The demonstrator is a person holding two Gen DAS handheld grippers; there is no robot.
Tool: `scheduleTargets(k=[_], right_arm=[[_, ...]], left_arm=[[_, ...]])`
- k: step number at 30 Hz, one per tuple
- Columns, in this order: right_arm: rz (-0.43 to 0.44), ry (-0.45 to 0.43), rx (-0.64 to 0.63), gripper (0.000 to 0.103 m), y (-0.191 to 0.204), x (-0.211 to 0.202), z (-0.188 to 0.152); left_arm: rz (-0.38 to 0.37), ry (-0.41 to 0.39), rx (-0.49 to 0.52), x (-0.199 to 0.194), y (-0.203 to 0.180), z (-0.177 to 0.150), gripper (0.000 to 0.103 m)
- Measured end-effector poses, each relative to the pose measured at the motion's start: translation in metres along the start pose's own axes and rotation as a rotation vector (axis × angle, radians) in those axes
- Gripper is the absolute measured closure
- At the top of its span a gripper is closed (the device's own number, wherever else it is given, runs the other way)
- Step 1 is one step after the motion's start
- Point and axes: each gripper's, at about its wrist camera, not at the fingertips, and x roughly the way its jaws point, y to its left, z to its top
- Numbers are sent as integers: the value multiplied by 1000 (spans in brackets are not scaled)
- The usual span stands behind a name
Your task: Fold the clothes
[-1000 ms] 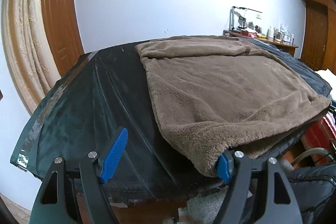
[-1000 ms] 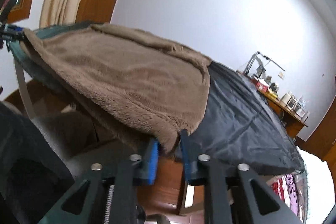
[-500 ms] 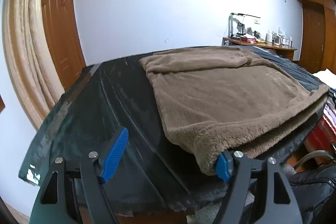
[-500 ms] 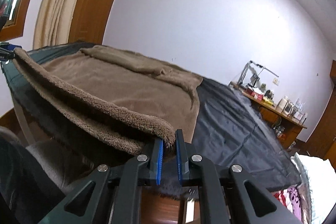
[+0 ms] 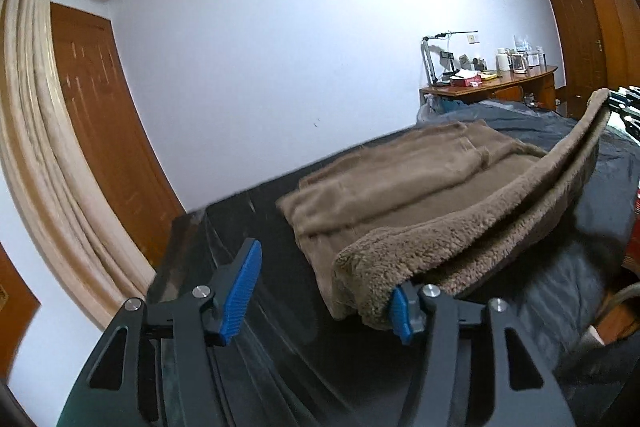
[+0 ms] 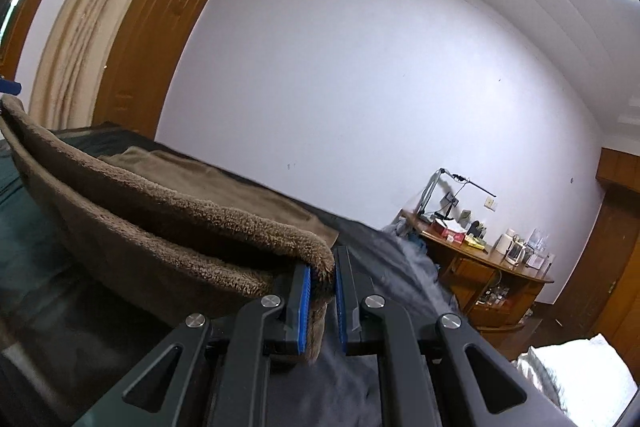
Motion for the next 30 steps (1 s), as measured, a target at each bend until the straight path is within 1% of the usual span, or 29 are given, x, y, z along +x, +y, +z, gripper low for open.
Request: scheduleTargets(k=[5,8,13,16,19,24,27,30], right_arm=[[-7,5,0,92,-5,45,28],[-17,6,3,92,-7,63,36],[-33,6,13,92,-11,91,48],[-42,6,19,92,-13,109,55],[-51,6,24,92,-16,126,63],[-25,76,-7,92,-4,145,40],[-13,106,-12,92,-2,158,34],[-9,110,-6,92,-5,170,41]], left_arm=[[15,-23,-28,29,14,36,42],[25,-31,-52,50,21,54,42],[23,-14,-67,83,28,72,43],[9,3,-66,97,27,71,45],[-12,32,-55,108,23,60,45],[-32,95,-19,131,16,45,45],[-31,109,-26,146,18,50,44],[-31,117,-62,157,27,60,43]])
